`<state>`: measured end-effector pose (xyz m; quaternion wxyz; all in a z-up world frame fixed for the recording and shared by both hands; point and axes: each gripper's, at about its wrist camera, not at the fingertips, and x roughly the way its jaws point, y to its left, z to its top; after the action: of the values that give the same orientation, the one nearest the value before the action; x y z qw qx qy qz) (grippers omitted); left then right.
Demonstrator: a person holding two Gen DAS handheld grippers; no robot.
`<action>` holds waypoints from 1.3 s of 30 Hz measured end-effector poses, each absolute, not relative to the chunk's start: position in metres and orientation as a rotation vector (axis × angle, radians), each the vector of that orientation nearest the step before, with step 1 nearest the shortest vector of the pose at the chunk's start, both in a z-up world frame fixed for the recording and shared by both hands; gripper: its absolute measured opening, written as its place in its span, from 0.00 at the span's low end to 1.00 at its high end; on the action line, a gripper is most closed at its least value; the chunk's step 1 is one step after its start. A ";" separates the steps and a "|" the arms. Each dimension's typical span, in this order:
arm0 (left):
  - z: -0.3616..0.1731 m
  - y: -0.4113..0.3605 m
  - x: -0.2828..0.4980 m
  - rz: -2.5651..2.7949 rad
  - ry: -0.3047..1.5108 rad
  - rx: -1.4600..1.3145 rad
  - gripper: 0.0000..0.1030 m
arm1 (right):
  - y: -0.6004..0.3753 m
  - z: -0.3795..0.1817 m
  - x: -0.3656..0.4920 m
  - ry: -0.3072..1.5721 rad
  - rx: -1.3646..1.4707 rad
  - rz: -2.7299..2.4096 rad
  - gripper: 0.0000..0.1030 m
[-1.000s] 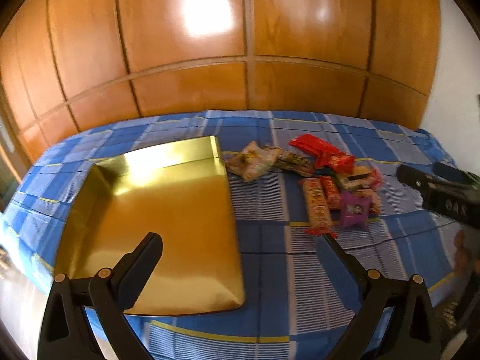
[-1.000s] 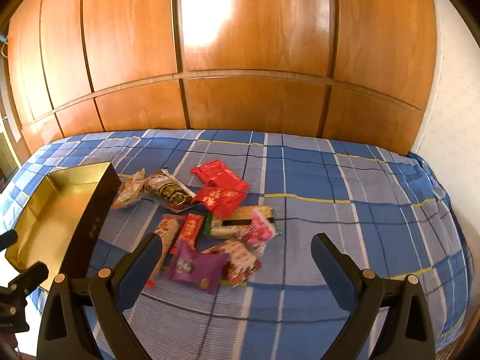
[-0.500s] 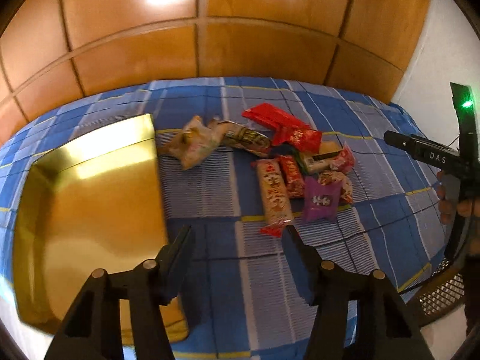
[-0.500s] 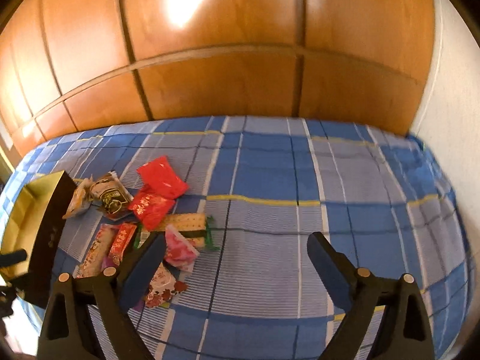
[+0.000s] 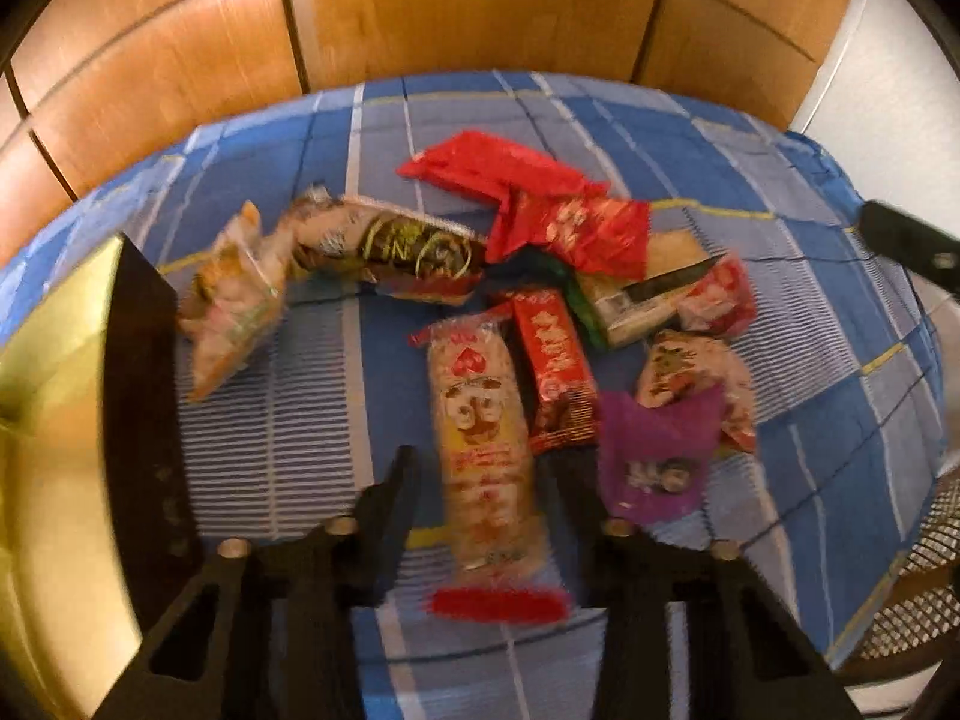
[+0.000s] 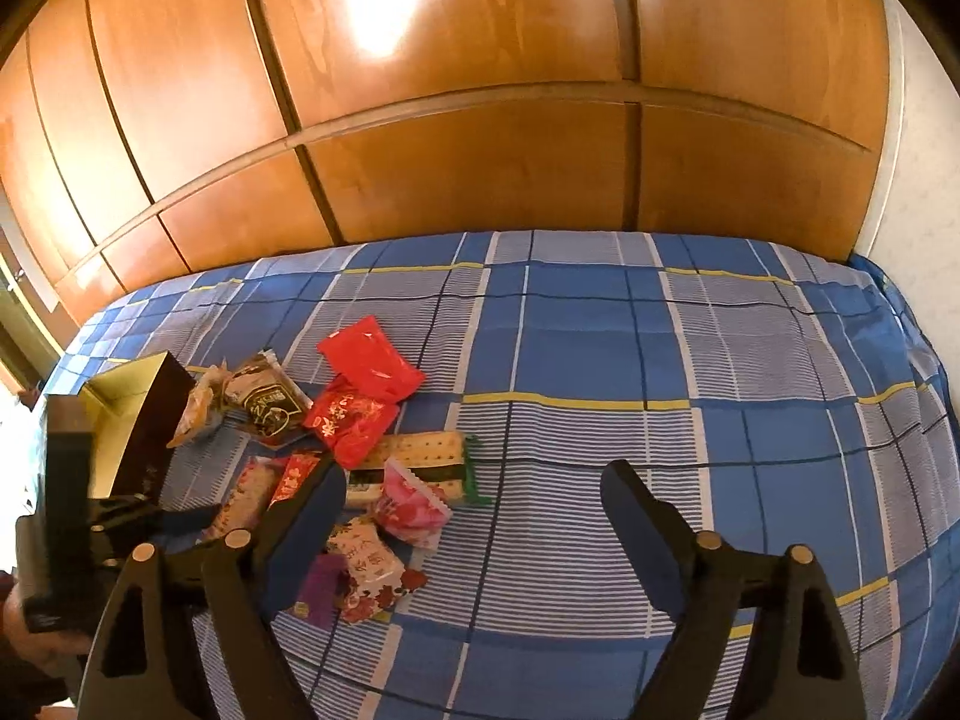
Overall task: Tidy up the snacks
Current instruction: 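Grasp the cream wafer roll with the left tool while the right tool grasps a clear seed bag, then carry the wafer roll into the gold tray and release it with the left tool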
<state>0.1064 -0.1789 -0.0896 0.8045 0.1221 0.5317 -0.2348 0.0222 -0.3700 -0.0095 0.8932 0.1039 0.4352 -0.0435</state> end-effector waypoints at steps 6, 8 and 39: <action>-0.073 -0.158 0.088 -0.542 1.065 0.192 0.29 | -0.364 -0.011 0.023 0.906 0.202 -0.064 0.49; -0.062 -0.147 0.076 -0.553 1.032 0.183 0.29 | -0.359 -0.013 0.024 0.915 0.201 -0.042 0.46; -0.015 0.070 0.068 -0.304 0.927 -0.270 0.29 | -0.139 -0.090 0.193 1.203 -0.092 0.398 0.28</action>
<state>0.0681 0.0700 -0.0146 0.8746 -0.1291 0.4441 -0.1457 0.1930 -0.1385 -0.0904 0.8049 -0.0430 0.5620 0.1858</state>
